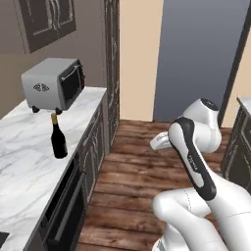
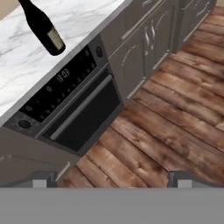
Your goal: There is a wine glass and glass cup on the dining counter. Place the wine bottle next to the wine glass and the juice bottle next to the glass cup.
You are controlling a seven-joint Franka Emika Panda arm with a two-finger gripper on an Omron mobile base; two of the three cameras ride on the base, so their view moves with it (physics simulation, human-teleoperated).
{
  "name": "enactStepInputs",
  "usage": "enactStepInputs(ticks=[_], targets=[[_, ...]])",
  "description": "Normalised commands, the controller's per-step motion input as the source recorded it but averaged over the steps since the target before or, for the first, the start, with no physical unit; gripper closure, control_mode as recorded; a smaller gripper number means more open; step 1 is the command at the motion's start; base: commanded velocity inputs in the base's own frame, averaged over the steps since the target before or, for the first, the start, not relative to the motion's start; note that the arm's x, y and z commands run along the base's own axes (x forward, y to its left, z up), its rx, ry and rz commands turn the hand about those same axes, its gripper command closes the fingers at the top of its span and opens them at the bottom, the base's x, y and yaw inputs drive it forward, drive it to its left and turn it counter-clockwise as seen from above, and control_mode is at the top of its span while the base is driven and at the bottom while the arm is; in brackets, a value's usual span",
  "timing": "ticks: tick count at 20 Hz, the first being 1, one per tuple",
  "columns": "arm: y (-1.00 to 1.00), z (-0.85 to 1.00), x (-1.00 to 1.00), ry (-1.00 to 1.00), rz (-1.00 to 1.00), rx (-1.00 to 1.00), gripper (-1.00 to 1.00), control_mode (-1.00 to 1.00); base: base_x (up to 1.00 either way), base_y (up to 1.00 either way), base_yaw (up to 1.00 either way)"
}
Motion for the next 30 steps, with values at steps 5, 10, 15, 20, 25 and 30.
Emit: enactStepInputs(ticks=[5, 10, 15, 20, 25, 30], targets=[[0.0, 0.0, 0.0, 0.0, 0.0, 0.0, -1.0, 1.0, 0.58, 0.0, 0.35], [0.0, 0.0, 0.0, 0.0, 0.0, 0.0, -1.0, 1.0, 0.63, 0.0, 0.33], [0.0, 0.0, 0.0, 0.0, 0.0, 0.0, -1.0, 1.0, 0.58, 0.0, 0.4], [0.0, 0.0, 0.0, 0.0, 0.0, 0.0, -1.0, 1.0, 0.35, -0.05, 0.61], [0.0, 0.0, 0.0, 0.0, 0.0, 0.0, -1.0, 1.0, 0.31, -0.05, 0.63], [0.0, 0.0, 0.0, 0.0, 0.0, 0.0, -1.0, 1.0, 0.35, -0.05, 0.6]])
